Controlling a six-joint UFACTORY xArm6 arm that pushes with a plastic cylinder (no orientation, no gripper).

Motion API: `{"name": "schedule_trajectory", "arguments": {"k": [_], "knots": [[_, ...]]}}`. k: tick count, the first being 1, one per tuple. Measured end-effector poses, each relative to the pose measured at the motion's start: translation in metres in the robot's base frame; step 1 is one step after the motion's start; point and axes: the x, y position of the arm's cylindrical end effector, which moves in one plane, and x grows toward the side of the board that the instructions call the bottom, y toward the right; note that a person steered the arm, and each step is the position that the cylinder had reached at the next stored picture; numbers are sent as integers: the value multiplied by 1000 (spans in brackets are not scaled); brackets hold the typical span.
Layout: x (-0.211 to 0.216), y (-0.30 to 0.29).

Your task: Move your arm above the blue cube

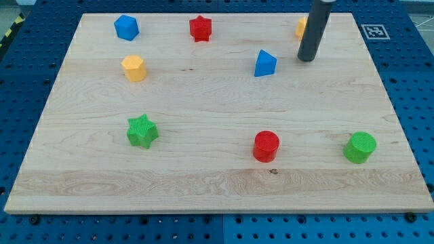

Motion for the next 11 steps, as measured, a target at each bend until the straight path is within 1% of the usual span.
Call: {"name": "schedule_trajectory", "arguments": {"k": [1,2,4,5,6,7,8,9,11], "knots": [[28,0],[36,0],[34,0],[21,0],[-55,-6],[-57,-10],[-58,-48],[-59,-71],[-38,-94]]}}
